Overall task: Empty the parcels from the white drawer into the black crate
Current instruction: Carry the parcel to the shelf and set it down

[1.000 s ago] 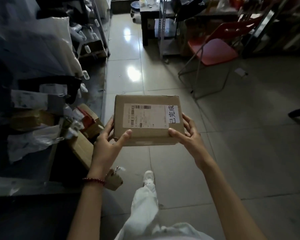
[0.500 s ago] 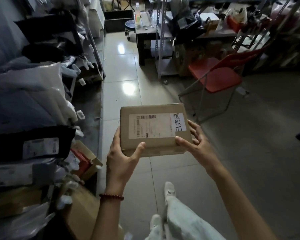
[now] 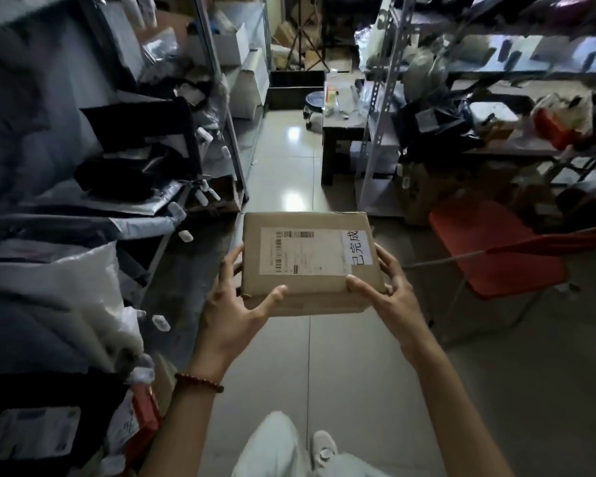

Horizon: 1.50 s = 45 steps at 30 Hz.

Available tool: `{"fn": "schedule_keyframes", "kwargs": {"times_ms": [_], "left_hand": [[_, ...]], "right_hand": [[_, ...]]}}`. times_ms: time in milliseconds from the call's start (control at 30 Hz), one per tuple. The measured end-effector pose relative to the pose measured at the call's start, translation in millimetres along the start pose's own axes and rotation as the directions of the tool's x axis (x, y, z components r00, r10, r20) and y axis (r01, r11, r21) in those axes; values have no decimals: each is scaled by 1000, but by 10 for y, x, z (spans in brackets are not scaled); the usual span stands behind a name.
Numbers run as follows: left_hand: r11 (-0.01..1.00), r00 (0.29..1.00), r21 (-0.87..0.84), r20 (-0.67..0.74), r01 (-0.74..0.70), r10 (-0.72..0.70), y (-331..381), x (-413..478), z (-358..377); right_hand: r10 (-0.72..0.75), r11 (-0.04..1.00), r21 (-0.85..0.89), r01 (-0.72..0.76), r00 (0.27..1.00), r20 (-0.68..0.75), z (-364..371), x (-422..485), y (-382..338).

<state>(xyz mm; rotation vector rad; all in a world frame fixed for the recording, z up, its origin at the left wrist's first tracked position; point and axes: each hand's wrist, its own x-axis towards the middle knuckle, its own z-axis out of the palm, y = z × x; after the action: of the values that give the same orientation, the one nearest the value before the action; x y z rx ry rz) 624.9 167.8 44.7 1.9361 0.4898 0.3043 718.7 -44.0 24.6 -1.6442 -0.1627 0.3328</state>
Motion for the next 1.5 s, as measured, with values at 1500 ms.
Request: {"fn": "schedule_keyframes", "kwargs": {"times_ms": [1500], "left_hand": [[977,987,-192,-109,98,-120,230,9438,973]], "right_hand": [[71,995,67,-68,997,-34,735,9299,-935]]}}
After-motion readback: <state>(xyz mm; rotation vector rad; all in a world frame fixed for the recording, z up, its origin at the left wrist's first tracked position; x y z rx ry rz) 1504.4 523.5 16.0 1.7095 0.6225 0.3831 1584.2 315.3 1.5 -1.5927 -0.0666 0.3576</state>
